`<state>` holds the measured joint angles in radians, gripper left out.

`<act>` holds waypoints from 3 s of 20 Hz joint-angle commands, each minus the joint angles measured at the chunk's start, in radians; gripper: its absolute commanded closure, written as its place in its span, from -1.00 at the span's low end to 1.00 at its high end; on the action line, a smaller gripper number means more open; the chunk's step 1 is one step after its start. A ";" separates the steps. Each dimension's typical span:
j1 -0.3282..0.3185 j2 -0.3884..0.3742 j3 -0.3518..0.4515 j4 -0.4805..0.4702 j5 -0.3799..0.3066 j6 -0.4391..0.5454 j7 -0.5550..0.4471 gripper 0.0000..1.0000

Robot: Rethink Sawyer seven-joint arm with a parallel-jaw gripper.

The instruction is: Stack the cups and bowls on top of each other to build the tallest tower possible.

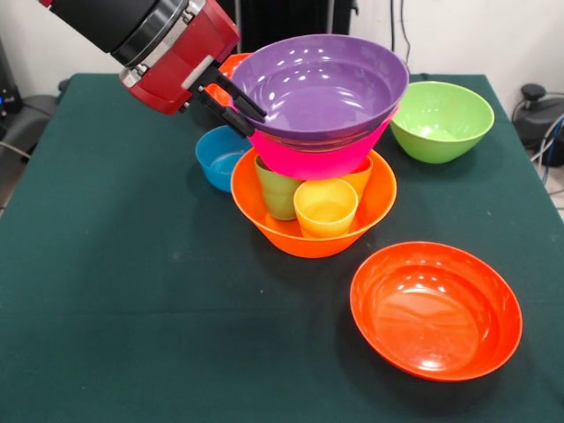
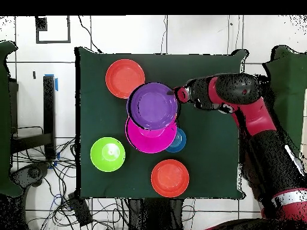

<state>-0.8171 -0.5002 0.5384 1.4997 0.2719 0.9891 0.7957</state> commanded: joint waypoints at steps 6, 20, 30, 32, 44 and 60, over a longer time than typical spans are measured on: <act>0.030 0.017 0.009 0.007 -0.024 0.067 0.123 1.00; 0.029 -0.015 -0.009 0.022 -0.046 0.117 0.130 1.00; 0.004 -0.020 -0.009 0.032 -0.057 0.140 0.101 1.00; -0.001 -0.018 -0.008 0.035 -0.059 0.139 0.094 1.00; -0.033 -0.024 -0.001 0.054 -0.104 0.140 0.042 1.00; -0.087 -0.036 0.045 0.111 -0.134 0.037 -0.009 1.00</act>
<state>-0.9025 -0.5280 0.5413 1.5341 0.1994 1.0520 0.7957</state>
